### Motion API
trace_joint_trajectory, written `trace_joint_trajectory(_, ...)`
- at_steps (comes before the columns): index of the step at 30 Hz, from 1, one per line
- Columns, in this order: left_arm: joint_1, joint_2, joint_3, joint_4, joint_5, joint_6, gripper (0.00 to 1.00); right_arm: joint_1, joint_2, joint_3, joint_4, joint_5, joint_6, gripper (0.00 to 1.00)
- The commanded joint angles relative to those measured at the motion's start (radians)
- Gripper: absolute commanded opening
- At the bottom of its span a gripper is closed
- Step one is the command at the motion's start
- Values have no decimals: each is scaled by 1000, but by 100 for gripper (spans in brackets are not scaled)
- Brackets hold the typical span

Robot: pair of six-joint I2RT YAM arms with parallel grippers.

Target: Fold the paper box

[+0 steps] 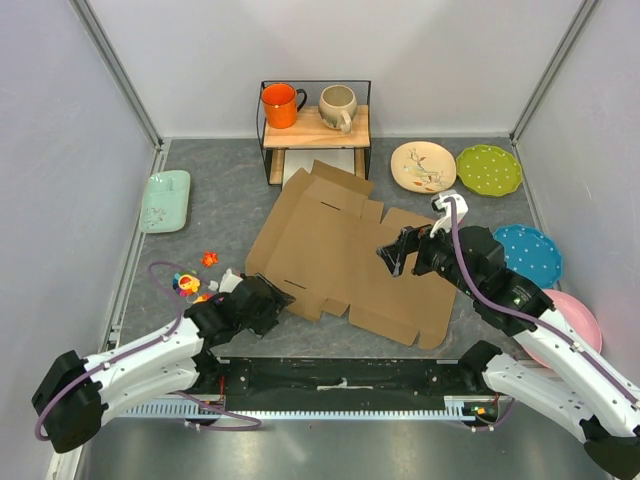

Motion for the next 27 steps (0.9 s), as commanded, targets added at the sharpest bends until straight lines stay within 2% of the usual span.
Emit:
trace_joint_trajectory(1,-4,36,16,100,-105,-60,75,0,-18,12,-1,21,-7,98)
trace_joint_trajectory(3,-6,33,16,103,-126,-57,67,0,-18,12,-2,22,-15,98)
trace_joint_trajectory(4,-4,32,19,101,-132,-43,56,0,-13,12,-2,22,-16,98)
trace_joint_trajectory(6,-4,27,21,101,-134,-31,44,-2,-12,12,-4,21,-19,98)
trace_joint_trajectory(7,-4,29,22,103,-133,-20,30,0,-10,13,-4,21,-19,98)
trace_joint_trajectory(9,-6,26,28,101,-125,-3,19,0,-12,16,-4,22,-18,98)
trace_joint_trajectory(10,-6,19,33,94,-120,20,9,0,-12,22,-5,21,-19,98)
trace_joint_trajectory(12,-6,9,57,90,-116,59,2,0,-16,35,-13,22,-19,98)
trace_joint_trajectory(17,17,-48,198,23,-91,283,2,0,-18,105,-48,44,-47,98)
trace_joint_trajectory(19,55,-57,252,9,-2,412,2,0,-18,148,-71,58,-65,98)
trace_joint_trajectory(24,342,-16,465,-72,364,630,2,0,-21,231,-117,70,-87,98)
trace_joint_trajectory(27,480,91,609,-150,537,785,2,0,-27,265,-131,65,-91,98)
